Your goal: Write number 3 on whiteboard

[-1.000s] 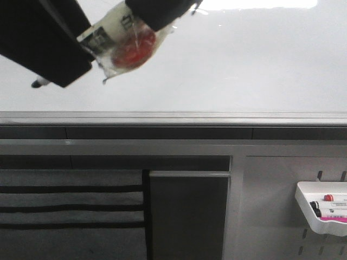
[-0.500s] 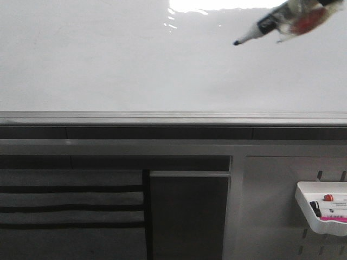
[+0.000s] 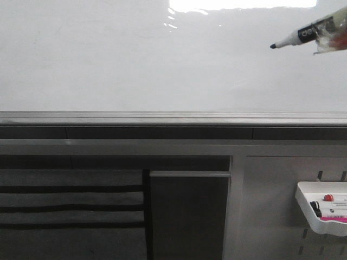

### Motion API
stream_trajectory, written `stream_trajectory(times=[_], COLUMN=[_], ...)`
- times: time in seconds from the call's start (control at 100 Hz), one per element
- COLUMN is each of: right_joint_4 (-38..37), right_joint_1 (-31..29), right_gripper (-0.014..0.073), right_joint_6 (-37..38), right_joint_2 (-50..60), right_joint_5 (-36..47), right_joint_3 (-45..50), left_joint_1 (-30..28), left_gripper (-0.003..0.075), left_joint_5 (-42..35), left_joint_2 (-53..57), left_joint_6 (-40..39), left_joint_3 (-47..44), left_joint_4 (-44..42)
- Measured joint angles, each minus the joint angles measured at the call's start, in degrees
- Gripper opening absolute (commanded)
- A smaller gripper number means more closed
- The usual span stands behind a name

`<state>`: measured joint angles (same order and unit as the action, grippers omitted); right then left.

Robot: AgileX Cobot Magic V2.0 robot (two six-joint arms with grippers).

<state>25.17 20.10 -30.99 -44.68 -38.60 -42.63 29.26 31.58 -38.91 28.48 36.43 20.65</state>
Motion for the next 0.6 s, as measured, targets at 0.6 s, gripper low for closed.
stream_trajectory(times=[0.6], right_joint_4=[1.4], right_joint_1=[1.9], right_gripper=[0.0008], right_joint_6=[1.2], right_joint_2=[-31.7], right_joint_5=[-8.8], right_joint_3=[-30.9], left_joint_1=[0.0], left_gripper=[0.0459], left_joint_5=[-0.3], left_joint_2=[0.0], left_joint_6=[0.0], left_joint_3=[-0.2], left_joint_4=[0.1])
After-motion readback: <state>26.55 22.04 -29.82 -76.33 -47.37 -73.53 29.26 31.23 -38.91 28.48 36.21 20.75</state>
